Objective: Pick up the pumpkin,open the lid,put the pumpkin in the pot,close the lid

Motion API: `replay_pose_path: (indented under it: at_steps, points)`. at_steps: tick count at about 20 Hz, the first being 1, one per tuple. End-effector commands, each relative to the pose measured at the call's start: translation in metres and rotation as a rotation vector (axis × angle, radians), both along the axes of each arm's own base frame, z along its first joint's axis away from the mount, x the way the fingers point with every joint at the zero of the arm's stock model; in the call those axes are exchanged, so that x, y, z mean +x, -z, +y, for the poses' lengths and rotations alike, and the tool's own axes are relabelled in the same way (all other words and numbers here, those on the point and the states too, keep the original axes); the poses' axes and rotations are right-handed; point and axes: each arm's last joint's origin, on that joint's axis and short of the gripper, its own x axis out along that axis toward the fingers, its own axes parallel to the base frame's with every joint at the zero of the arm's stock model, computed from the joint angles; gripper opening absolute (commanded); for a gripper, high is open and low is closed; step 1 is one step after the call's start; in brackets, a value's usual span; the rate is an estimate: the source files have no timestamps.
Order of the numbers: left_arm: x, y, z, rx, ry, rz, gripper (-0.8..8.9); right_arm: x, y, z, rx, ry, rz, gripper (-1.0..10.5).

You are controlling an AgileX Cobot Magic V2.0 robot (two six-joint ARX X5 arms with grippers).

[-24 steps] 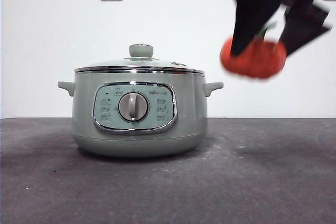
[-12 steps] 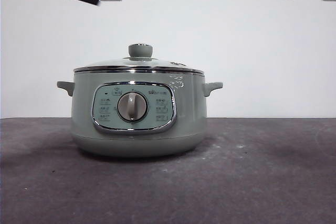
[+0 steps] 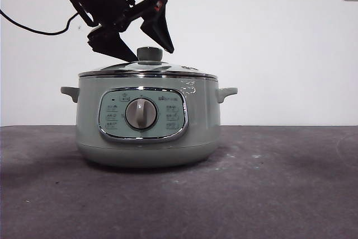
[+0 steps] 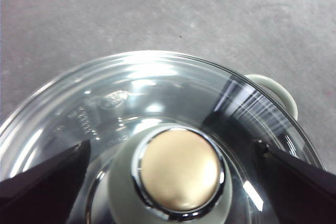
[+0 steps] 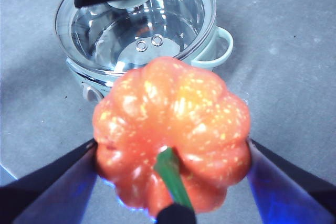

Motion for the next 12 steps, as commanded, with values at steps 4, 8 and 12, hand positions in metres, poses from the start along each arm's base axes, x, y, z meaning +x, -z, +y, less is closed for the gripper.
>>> replay_pose_path:
  at_steps: [4,8,12]
  points:
    - [-0.0022,0.0048,-0.0036,0.036,-0.002,0.018,5.88,0.0003,-0.0003,0.0002,0.006,0.008,-0.002,-0.1]
    - [-0.0048,0.0081,-0.0025,0.053,0.001,0.06,2.92,0.0005,-0.0005,0.0001,0.006,0.011,-0.005,-0.1]
    - [-0.0049,0.0078,-0.0025,0.051,0.002,0.06,0.57,0.0005,-0.0005,0.0001,0.006,0.01,-0.004,-0.1]
